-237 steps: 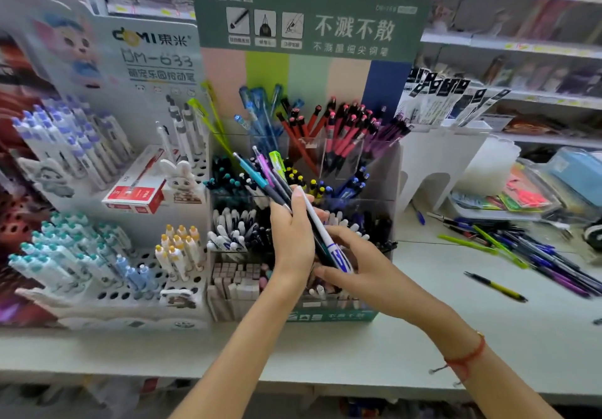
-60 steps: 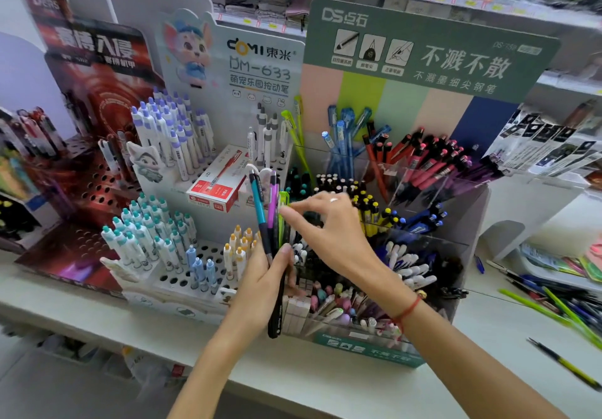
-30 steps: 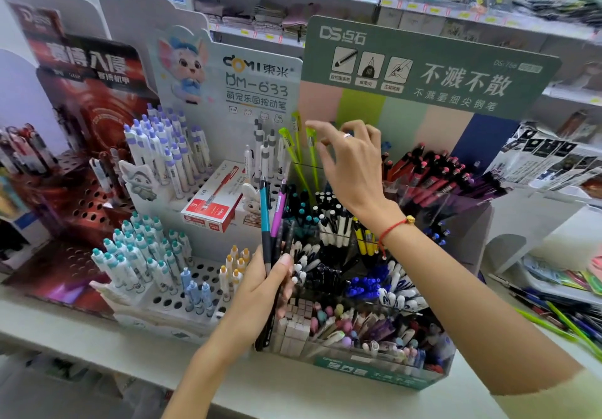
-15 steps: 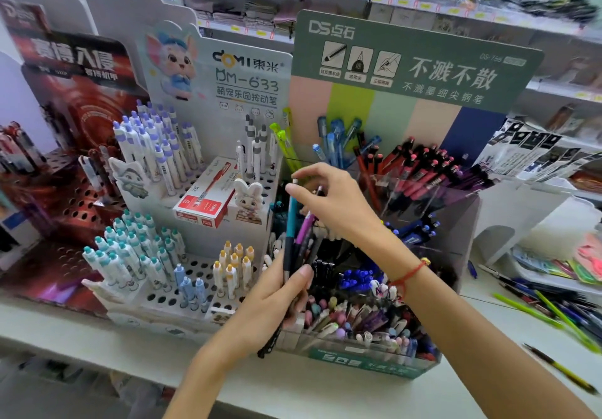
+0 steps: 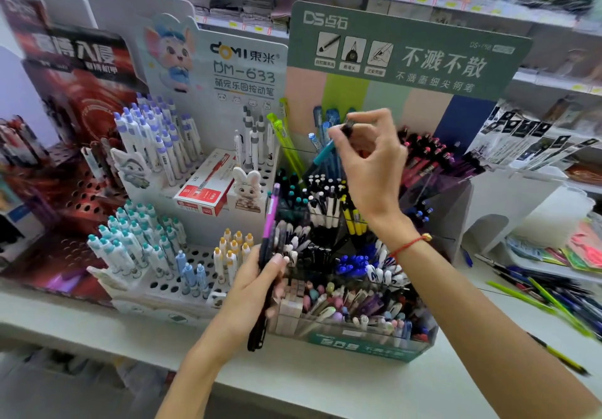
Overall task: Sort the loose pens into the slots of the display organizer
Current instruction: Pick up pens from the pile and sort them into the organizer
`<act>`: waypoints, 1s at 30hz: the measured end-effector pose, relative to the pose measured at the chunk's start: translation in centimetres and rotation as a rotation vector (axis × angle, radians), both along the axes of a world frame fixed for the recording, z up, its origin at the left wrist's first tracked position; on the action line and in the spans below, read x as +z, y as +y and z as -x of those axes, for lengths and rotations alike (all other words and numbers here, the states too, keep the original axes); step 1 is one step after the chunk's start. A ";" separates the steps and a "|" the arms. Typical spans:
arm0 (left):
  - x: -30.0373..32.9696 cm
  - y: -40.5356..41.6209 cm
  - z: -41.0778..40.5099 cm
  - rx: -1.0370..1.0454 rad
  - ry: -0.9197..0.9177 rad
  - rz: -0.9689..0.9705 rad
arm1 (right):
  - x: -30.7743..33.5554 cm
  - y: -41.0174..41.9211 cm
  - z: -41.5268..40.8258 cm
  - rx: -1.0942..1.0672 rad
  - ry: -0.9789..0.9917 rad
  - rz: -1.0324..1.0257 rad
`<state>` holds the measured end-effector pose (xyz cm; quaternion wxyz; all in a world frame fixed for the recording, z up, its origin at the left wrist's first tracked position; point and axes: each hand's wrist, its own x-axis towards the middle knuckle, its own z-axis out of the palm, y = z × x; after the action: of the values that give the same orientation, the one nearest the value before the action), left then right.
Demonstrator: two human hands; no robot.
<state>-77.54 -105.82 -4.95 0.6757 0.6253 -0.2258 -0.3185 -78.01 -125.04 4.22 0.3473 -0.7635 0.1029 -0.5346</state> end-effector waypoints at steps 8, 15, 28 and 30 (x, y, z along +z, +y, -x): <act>0.0 1.3 0.4 0.108 0.114 0.072 | -5.4 0.5 -2.1 -0.098 0.419 0.491; 0.4 1.4 0.9 0.079 0.057 0.059 | -4.9 1.1 -0.8 -0.160 0.584 0.498; 1.4 -2.5 1.8 -0.224 -0.134 -0.007 | -3.9 2.7 7.0 0.320 0.333 -0.517; 1.7 -3.2 1.7 -0.277 -0.159 -0.016 | -3.0 1.3 8.0 0.214 0.176 -0.584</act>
<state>-79.23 -109.05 -3.23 0.6004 0.6168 -0.3599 -0.3599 -86.02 -123.74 1.19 0.5957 -0.6814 0.2005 -0.3751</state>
